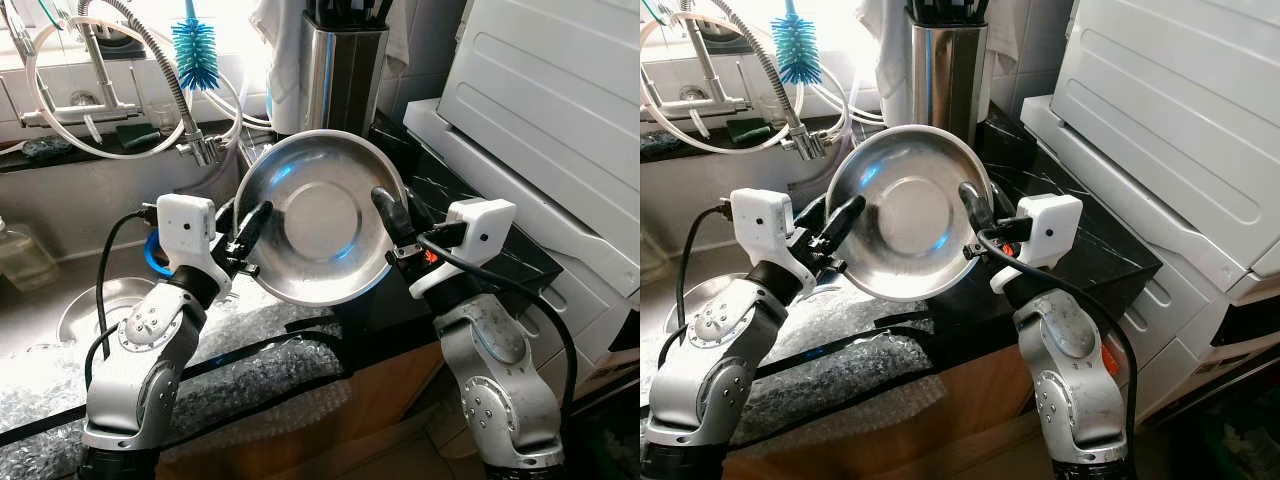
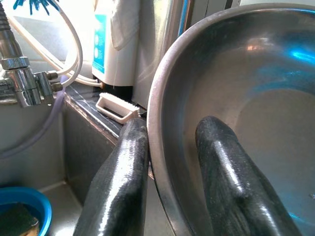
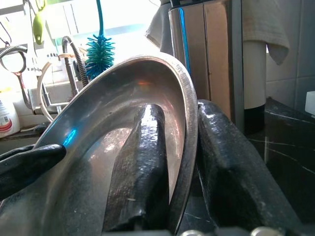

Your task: Kitchen organization

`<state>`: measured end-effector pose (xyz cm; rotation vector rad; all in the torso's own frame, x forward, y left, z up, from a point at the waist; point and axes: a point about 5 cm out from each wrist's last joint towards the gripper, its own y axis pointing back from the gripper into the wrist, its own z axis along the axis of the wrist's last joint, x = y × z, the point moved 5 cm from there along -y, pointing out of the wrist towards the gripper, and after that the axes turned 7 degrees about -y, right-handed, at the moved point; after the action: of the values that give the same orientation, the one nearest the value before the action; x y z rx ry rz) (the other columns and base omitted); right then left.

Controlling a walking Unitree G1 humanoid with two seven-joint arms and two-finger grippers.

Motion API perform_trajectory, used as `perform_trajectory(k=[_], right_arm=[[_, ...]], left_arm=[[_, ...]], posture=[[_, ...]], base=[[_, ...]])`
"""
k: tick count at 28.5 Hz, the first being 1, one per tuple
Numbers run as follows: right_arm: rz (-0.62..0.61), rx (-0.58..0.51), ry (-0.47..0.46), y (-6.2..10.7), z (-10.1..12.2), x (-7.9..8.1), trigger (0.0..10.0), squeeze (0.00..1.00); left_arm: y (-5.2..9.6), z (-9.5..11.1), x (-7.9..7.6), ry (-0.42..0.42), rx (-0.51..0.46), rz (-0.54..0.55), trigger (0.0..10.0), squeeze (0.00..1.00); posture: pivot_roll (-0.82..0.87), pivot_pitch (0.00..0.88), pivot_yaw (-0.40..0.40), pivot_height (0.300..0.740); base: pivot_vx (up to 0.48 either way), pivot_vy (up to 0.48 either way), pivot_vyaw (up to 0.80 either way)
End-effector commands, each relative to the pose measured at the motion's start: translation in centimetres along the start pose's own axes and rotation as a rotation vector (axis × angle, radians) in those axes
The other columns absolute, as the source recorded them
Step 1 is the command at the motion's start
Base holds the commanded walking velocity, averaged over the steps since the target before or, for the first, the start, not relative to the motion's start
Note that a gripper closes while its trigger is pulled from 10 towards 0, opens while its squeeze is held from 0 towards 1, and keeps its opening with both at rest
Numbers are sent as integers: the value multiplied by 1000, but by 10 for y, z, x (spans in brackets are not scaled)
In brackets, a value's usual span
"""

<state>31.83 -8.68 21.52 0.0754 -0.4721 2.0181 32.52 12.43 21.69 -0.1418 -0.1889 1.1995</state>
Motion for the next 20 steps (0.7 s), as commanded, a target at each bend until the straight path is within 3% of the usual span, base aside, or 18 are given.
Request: perform_trajectory(k=[1,20], right_arm=[[19,-21,6,-3,7,4,10000,0],[28,-4,23,-4,3,6,10000,0]], left_arm=[[-1,-1,-6,-11,2,-22,0,0],[-1,0,-6,-16,0,-29,0,0]], posture=[[-38,0,-72,727],[-35,0,-74,727]], base=[[0,0,0],[0,0,0]])
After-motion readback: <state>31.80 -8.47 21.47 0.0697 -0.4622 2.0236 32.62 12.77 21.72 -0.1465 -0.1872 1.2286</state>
